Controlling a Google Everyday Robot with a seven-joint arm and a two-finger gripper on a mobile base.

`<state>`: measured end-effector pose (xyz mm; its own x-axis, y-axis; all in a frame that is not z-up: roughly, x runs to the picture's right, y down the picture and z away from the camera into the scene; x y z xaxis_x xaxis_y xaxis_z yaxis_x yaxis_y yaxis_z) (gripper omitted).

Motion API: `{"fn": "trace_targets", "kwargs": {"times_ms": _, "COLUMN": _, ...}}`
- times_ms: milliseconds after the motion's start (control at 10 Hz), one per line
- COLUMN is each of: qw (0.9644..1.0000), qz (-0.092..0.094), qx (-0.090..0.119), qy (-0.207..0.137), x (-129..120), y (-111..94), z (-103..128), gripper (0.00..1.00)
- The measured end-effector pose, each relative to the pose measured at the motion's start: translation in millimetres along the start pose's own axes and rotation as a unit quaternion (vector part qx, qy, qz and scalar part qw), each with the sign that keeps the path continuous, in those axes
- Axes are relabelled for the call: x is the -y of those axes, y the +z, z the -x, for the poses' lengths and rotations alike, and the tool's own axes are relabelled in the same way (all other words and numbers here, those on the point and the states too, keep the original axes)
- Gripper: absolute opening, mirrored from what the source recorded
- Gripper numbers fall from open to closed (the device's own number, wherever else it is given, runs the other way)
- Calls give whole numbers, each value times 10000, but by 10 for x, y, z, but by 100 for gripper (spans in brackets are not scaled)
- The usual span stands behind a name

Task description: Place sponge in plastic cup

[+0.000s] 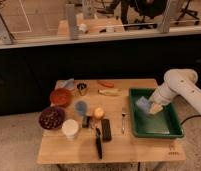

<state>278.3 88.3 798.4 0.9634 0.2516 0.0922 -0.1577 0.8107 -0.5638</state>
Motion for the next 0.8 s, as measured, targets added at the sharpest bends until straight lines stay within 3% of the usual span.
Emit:
{"fn": "trace_targets", "kwargs": {"times_ms": 200, "qw": 9987, "qz": 66, "qx": 302, "qy": -403, "x": 47, "y": -47, "z": 358, "gripper": 50}}
{"fn": "trace_targets", "kwargs": {"times_ms": 400, "qw": 9937, "qz": 138, "qx": 685, "qy": -880, "x": 47, "y": -96, "z": 861, "gripper": 50}}
{"fn": "trace_targets", "kwargs": {"times_ms": 600, "qw": 9833, "qz": 318, "qx": 1177, "qy": -1348, "x": 4, "y": -165, "z": 1315, "gripper": 50}}
{"fn": "trace_targets", "kwargs": {"times_ms": 800, "qw": 9706, "qz": 477, "qx": 1579, "qy": -1752, "x": -88, "y": -200, "z": 1682, "gripper": 50}}
